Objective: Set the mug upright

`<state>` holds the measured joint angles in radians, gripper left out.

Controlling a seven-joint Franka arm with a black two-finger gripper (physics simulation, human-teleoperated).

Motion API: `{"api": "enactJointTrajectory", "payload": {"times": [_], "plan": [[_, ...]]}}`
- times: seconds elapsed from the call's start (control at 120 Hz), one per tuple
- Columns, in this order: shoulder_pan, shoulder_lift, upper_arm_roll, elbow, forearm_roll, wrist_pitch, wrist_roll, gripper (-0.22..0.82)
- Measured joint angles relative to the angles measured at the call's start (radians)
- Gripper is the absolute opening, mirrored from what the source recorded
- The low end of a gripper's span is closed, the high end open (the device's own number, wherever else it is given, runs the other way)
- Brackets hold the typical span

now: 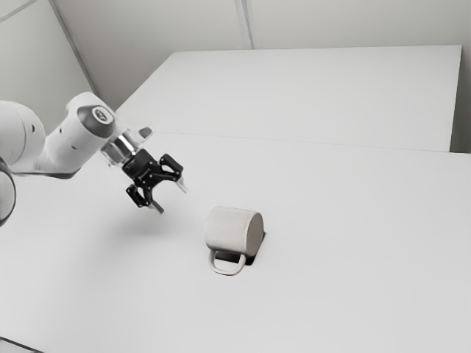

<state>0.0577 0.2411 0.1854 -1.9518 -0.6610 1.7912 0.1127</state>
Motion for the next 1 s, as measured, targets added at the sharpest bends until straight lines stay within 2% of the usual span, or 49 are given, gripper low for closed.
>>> {"api": "enactJointTrajectory", "payload": {"times": [0.333, 0.892, 0.925, 1.0], "plan": [[-0.022, 0.046, -0.017, -0.044, -0.241, 0.021, -0.010, 0.60], [-0.049, 0.104, -0.082, -0.067, -0.457, 0.043, -0.066, 0.60], [-0.049, 0.104, -0.083, -0.066, -0.458, 0.045, -0.068, 0.54], [-0.049, 0.103, -0.083, -0.059, -0.435, 0.049, -0.077, 0.33]]}}
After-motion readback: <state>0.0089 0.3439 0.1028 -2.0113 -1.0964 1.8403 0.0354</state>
